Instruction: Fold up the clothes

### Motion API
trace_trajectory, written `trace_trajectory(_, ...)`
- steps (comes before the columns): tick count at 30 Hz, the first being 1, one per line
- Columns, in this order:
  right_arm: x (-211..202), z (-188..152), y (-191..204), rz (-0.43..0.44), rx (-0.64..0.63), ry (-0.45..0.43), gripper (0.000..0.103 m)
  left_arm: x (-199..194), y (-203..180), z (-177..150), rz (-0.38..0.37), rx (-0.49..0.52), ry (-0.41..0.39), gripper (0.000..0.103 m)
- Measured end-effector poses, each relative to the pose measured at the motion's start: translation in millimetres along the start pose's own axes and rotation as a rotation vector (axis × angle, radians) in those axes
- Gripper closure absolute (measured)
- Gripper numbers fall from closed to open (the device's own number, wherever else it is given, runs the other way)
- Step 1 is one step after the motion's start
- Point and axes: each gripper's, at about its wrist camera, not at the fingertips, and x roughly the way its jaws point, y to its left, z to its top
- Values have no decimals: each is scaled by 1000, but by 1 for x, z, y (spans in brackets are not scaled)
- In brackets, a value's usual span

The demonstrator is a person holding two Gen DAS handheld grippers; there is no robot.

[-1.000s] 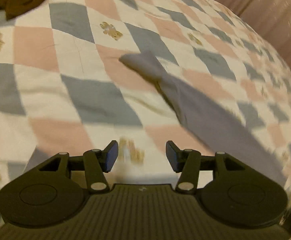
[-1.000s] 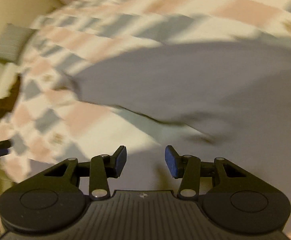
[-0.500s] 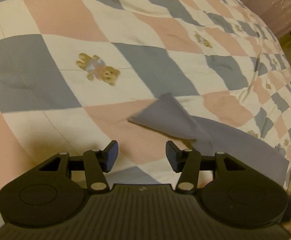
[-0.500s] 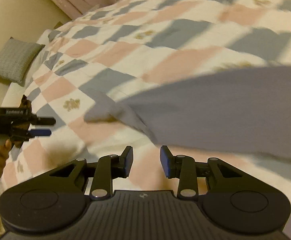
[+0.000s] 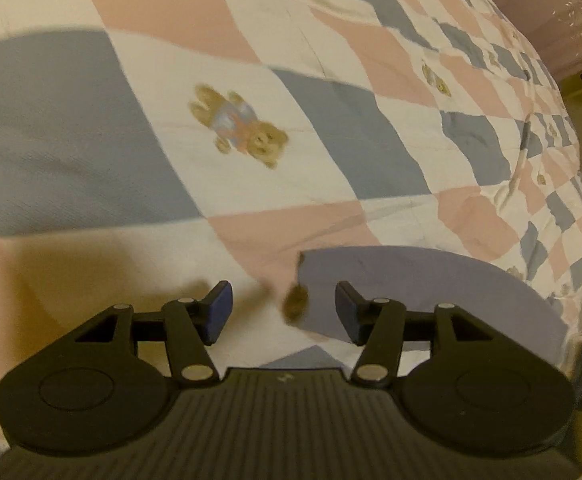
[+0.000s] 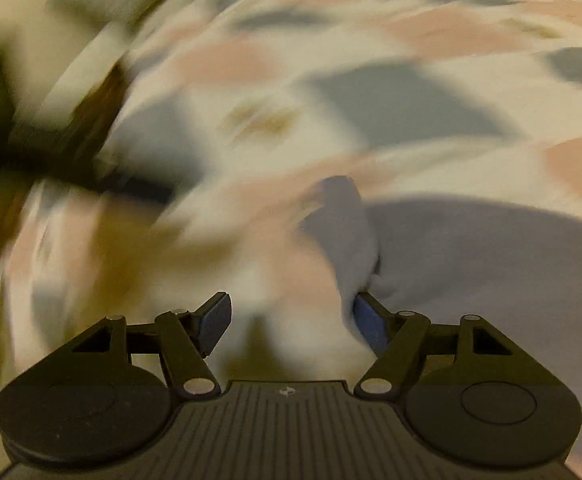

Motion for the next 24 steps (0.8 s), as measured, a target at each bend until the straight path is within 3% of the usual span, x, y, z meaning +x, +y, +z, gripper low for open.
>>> trace_trajectory(2,-2,-26,25,4,-14,10,37,16,-4,0,-44,-13,25,50)
trace_trajectory(5,-14,-60,50,-40,8,10,37,45,-9,1,6,27,21,52)
trace_trajectory(10,-37,-98,39,-78,167,32,34,86,0,11,-53,-60,55,54)
trace_trajectory(11,-41,-102,32,-100,184,30,34,92,2,12,-66,-76,51,61)
trace_trajectory(13,-49,-108,19,-142,221,26,34,97,3,17,-61,-87,33,98)
trace_trajectory(15,-56,-113,5,-177,274,19,34,96,-3,20,-46,-24,12,103)
trace_trajectory(17,-62,-116,-7,-199,329,5,34,79,-18,18,-29,97,-64,103)
trace_trajectory(20,-65,-120,-16,-212,382,-14,34,30,-34,6,-56,236,-283,103)
trace_trajectory(22,-65,-122,-17,-221,399,-25,34,18,-38,3,-40,286,-331,103)
trace_trajectory(24,-67,-125,-16,-221,404,-32,34,29,-41,4,24,342,-304,102)
